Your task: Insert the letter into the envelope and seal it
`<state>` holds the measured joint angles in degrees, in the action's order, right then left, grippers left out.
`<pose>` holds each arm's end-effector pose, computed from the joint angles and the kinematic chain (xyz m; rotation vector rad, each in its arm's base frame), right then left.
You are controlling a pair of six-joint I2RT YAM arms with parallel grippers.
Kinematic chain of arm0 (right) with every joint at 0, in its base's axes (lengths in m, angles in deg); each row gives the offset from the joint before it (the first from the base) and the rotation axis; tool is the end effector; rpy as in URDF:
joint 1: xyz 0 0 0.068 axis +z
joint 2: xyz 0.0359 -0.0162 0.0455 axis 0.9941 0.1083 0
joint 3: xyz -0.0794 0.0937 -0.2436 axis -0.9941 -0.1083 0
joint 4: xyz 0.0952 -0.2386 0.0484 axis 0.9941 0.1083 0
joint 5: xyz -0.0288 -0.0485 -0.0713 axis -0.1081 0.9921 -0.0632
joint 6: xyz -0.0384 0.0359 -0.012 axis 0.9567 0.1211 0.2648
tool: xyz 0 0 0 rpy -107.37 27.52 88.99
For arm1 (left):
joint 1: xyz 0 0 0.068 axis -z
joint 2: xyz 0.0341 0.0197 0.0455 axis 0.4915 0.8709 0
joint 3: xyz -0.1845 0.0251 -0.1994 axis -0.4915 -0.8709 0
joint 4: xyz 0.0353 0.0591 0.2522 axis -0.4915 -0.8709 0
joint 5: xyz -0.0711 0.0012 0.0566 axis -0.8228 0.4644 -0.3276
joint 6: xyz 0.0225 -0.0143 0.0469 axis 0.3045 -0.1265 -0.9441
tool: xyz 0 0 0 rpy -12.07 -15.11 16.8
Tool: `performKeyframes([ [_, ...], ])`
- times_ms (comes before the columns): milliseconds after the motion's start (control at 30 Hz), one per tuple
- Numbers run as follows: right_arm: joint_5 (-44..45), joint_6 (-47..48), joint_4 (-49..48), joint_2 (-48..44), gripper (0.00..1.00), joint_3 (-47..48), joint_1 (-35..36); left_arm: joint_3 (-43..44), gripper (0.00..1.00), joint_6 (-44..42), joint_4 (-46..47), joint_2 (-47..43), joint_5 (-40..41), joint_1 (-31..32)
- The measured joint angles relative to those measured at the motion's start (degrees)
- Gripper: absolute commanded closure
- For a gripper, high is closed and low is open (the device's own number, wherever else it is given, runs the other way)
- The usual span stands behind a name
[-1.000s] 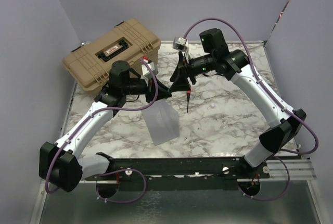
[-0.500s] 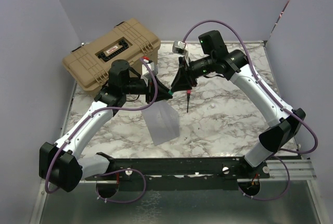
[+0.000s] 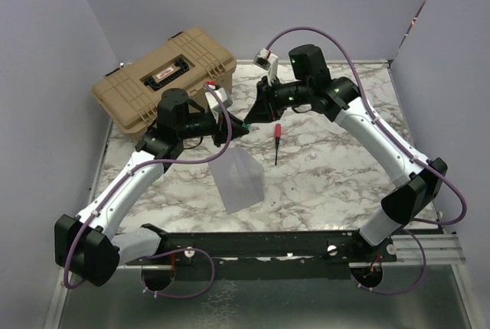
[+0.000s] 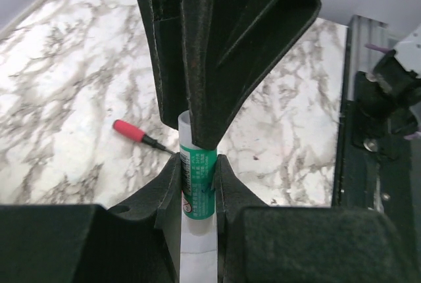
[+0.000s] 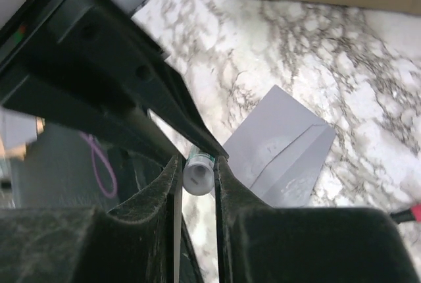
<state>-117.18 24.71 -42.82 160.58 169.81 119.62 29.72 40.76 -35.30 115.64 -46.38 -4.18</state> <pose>0.2730 0.2270 0.4080 -1.0903 1.9302 1.1588 0.2257 -0.1360 0.3516 1.0311 1.5033 -1.0213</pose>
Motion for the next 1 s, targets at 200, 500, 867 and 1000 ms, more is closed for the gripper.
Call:
performKeyframes([
  [200, 19.0, -24.6, -1.0, 1.1, 1.0, 2.1, 2.9, -0.8, 1.0, -1.8, 2.4, -0.2, 6.7, -0.2],
  [500, 29.0, -47.8, -6.6, -0.8, 0.36, -3.2, 4.5, -2.8, 1.0, -0.4, 8.8, 1.0, 9.7, -0.5],
  [867, 14.8, -24.4, -11.1, -8.9, 0.34, -7.9, 2.2, -2.7, 1.0, 4.0, 10.1, 1.2, -2.4, -1.4],
  [1000, 6.7, -13.5, -7.0, -8.9, 0.34, -5.1, 1.4, -2.5, 1.0, 6.6, 10.0, 1.4, -8.5, -1.6],
])
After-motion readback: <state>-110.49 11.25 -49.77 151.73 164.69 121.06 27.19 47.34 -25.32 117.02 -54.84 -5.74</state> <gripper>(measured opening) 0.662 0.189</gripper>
